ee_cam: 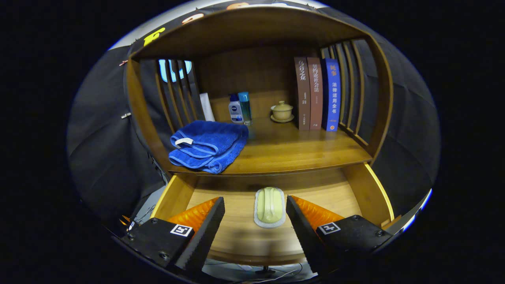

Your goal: Pull open the drawer, take out the items inside it, and place them on the countertop above the cabinet.

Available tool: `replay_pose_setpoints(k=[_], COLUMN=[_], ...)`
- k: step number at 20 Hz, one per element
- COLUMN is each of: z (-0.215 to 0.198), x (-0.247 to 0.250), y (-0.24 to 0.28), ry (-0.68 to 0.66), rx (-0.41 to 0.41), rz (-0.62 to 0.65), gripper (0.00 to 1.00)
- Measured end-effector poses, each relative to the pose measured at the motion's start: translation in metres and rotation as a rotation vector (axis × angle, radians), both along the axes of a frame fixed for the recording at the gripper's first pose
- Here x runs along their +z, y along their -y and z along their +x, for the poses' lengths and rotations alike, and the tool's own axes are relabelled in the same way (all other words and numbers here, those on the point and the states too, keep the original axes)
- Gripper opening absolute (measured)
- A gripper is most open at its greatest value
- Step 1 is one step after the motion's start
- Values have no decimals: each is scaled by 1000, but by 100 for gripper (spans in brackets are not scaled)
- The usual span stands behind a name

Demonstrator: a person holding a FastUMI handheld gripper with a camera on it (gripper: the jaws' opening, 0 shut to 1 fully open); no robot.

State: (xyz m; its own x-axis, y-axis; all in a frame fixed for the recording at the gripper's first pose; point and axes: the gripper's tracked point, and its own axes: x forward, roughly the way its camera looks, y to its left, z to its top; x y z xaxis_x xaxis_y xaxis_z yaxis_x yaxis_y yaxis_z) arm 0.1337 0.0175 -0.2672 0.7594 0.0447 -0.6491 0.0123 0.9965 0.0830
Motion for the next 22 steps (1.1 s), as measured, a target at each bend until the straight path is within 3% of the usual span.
replay_pose_setpoints(k=[7,16,18,22], z=[43,52,52,45], x=[-57,-116,-122,-135], y=[15,26,26,28], ry=[-218,-461,-473,-526], rx=[-33,-41,-36,-20], rz=[-44,-54,-66,-103], gripper=[100,98,93,61])
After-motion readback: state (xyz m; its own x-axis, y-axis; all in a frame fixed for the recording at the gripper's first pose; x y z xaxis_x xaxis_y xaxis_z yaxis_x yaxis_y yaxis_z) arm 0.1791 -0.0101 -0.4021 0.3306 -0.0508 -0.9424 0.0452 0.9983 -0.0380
